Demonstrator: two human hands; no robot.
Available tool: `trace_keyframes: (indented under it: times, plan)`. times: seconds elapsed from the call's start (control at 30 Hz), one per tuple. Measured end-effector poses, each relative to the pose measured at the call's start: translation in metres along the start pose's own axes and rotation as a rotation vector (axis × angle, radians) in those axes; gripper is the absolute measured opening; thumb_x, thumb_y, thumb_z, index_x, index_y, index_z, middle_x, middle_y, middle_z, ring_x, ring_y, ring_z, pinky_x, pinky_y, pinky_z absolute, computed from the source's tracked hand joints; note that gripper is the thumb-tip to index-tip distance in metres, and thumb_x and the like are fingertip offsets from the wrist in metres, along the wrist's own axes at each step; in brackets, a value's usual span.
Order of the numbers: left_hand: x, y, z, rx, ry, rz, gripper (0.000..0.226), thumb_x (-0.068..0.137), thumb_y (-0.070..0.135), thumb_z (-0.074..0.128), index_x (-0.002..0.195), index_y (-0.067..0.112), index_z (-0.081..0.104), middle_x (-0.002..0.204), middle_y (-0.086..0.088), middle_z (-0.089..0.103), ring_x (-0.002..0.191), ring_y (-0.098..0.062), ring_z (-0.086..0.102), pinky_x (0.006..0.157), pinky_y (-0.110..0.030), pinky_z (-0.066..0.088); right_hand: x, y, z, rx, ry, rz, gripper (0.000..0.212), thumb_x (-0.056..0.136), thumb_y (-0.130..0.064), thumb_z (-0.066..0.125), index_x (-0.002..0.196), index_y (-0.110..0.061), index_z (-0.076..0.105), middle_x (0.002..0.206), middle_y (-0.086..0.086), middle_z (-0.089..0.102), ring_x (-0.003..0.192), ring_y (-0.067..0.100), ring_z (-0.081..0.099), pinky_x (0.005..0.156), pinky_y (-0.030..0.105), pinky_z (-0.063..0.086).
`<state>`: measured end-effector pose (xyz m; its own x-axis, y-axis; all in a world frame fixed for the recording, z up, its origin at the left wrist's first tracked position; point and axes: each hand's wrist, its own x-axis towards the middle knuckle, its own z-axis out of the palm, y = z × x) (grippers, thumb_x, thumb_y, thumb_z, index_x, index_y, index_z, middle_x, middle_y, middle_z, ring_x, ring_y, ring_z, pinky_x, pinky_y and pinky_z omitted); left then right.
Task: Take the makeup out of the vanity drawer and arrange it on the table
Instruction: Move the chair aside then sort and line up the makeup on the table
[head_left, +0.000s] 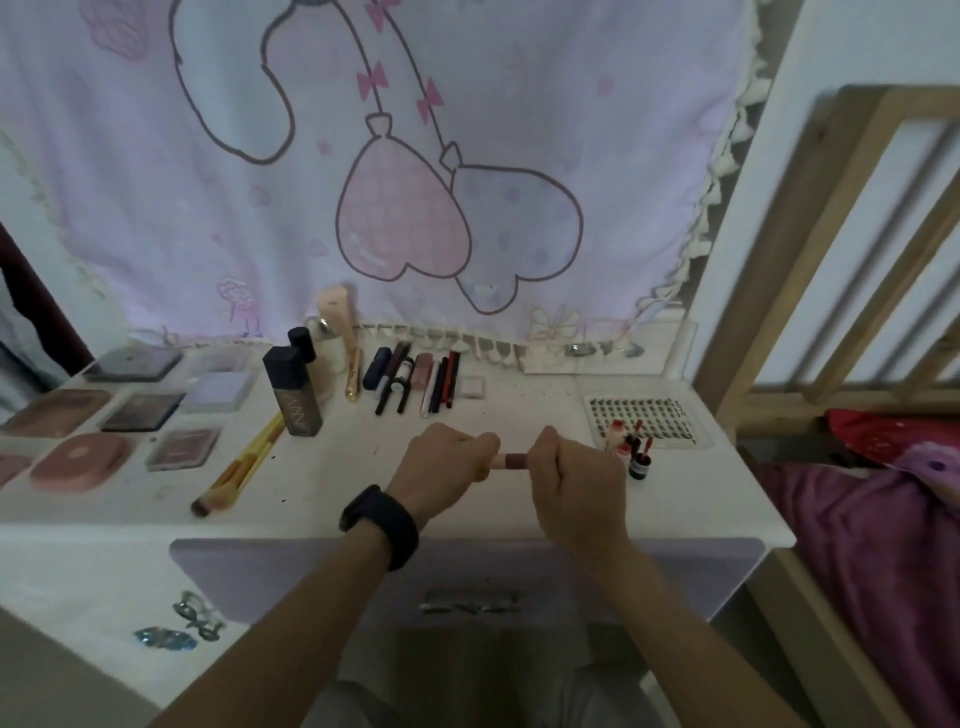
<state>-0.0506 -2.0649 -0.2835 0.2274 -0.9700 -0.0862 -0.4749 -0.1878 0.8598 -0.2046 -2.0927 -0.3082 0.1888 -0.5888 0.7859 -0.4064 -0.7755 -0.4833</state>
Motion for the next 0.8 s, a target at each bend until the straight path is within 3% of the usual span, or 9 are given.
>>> trace_keyframes:
  times: [0.07,0.1,0.13,0.2,0.3,0.4,0.57,0.7,0.8]
  plan:
    - [-0.003,0.002,-0.007,-0.066,-0.022,-0.039,0.042,0.096,0.026,0.055,0.055,0.016,0.052,0.049,0.007,0.045,0.046,-0.009,0.037,0.049,-0.022,0.032,0.009,-0.001,-0.003,-0.032,-0.020,-0.119,0.043,0.102,-0.020,0.043,0.059,-0.019,0.048,0.053,-0.021,0.028,0.040,0.006,0.022,0.042,0.006,0.016]
    - [-0.004,0.002,-0.010,-0.086,0.012,-0.021,0.045,0.097,0.031,0.055,0.054,0.018,0.055,0.047,0.009,0.045,0.045,-0.008,0.038,0.048,-0.020,0.034,0.013,-0.001,-0.002,-0.017,-0.048,-0.074,0.044,0.104,-0.023,0.041,0.060,-0.021,0.047,0.048,-0.018,0.029,0.039,0.010,0.027,0.042,0.008,0.018]
    - [-0.005,0.003,-0.012,-0.069,0.053,0.028,0.047,0.097,0.039,0.054,0.054,0.021,0.060,0.046,0.012,0.044,0.044,-0.006,0.038,0.047,-0.018,0.035,0.015,0.000,-0.001,0.024,-0.101,0.050,0.046,0.106,-0.027,0.039,0.060,-0.023,0.045,0.043,-0.013,0.032,0.039,0.011,0.034,0.041,0.011,0.021]
    - [-0.009,0.003,-0.017,-0.103,0.095,0.137,0.035,0.097,0.051,0.053,0.074,0.029,0.070,0.051,0.016,0.051,0.045,0.000,0.043,0.048,-0.014,0.038,0.015,0.003,0.004,0.143,-0.225,0.361,0.053,0.109,-0.036,0.036,0.058,-0.024,0.046,0.043,-0.010,0.043,0.040,0.007,0.040,0.043,0.016,0.025]
    - [-0.010,-0.002,-0.021,-0.271,0.025,0.257,0.009,0.094,0.034,0.066,0.098,0.027,0.069,0.076,0.018,0.065,0.060,0.000,0.057,0.053,-0.016,0.046,0.009,0.015,0.007,0.240,-0.294,0.599,0.054,0.106,-0.046,0.036,0.060,-0.020,0.045,0.044,-0.012,0.042,0.043,0.004,0.036,0.050,0.023,0.027]
    - [-0.008,-0.018,-0.015,-0.173,0.064,0.299,0.010,0.093,0.026,0.069,0.101,0.028,0.071,0.095,0.013,0.070,0.079,-0.003,0.066,0.066,-0.018,0.053,0.001,0.026,0.009,0.239,-0.314,0.649,0.050,0.103,-0.051,0.041,0.068,-0.018,0.056,0.052,-0.011,0.051,0.048,0.003,0.042,0.054,0.028,0.035]
    - [-0.003,-0.040,-0.004,-0.097,0.172,0.272,0.018,0.088,0.029,0.073,0.095,0.046,0.070,0.089,0.037,0.067,0.086,0.009,0.060,0.076,-0.006,0.044,-0.007,0.038,0.014,0.247,-0.341,0.654,0.027,0.101,-0.039,0.053,0.082,-0.024,0.065,0.069,-0.013,0.066,0.057,0.003,0.054,0.057,0.023,0.043]
    - [0.003,-0.049,0.000,-0.161,0.157,0.241,0.017,0.088,0.028,0.074,0.094,0.043,0.073,0.092,0.031,0.070,0.088,0.006,0.064,0.077,-0.008,0.047,-0.012,0.044,0.010,0.322,-0.342,0.582,0.009,0.098,-0.022,0.063,0.096,-0.031,0.065,0.090,-0.015,0.069,0.078,0.006,0.066,0.063,0.022,0.051]
    - [0.004,-0.055,0.000,-0.170,0.169,0.239,0.016,0.088,0.028,0.074,0.095,0.042,0.073,0.094,0.031,0.070,0.089,0.005,0.063,0.078,-0.007,0.045,-0.013,0.039,0.006,0.379,-0.364,0.626,0.009,0.095,-0.034,0.065,0.102,-0.041,0.065,0.095,-0.017,0.070,0.062,0.011,0.067,0.051,0.020,0.050]
